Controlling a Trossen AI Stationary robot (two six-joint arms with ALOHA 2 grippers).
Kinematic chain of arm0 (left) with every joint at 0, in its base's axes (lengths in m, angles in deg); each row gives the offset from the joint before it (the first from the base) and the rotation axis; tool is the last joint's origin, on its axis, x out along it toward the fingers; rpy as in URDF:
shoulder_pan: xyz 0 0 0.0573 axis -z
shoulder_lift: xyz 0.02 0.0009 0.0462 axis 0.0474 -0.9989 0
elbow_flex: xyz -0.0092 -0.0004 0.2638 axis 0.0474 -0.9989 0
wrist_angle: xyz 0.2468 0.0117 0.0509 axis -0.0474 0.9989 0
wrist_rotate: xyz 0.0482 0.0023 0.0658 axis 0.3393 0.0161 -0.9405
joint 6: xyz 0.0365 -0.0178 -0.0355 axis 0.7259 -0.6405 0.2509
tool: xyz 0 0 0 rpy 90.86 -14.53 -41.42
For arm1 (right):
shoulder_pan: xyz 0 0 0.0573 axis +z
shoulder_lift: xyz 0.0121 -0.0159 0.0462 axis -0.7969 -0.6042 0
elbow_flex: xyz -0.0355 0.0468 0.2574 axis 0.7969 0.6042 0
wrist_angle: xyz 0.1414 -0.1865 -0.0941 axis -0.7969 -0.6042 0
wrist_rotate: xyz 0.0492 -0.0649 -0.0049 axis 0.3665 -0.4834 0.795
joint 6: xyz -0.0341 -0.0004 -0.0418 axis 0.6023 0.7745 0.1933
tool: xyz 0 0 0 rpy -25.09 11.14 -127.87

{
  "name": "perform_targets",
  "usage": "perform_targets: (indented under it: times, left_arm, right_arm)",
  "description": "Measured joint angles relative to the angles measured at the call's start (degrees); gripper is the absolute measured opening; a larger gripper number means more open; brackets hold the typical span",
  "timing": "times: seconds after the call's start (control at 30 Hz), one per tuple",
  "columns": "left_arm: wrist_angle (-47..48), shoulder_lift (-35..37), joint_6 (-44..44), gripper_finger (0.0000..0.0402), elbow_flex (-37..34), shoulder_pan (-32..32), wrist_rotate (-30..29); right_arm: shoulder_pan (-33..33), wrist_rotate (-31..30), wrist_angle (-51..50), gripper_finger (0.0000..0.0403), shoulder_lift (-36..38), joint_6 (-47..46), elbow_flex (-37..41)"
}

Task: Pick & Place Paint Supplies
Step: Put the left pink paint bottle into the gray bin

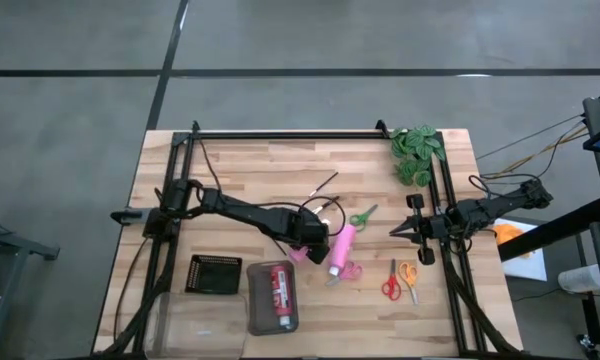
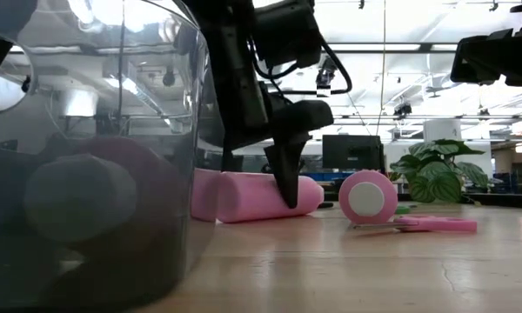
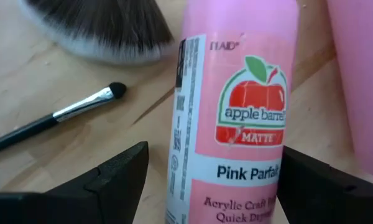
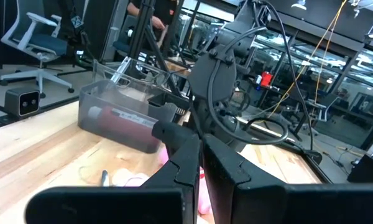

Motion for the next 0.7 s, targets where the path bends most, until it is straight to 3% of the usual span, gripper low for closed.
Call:
perform_targets:
  times: [0.13, 0.43, 0.7]
  left_arm:
    - [-0.4, 0.0, -0.2, 0.0293, 0.0, 0.0, 0.0]
    - [-0.8, 0.1, -0.1, 0.0184, 0.0, 0.0, 0.0]
    - [-1.1, 0.2, -0.1, 0.0172, 0.0, -0.2, 0.2]
  right_arm:
    - [0.0, 0.0, 0.0, 0.0015, 0.0, 0.0, 0.0]
    - [0.0, 0.0, 0.0, 0.0015, 0.0, 0.0, 0.0]
    - [0.0, 0.0, 0.0, 0.0015, 0.0, 0.0, 0.0]
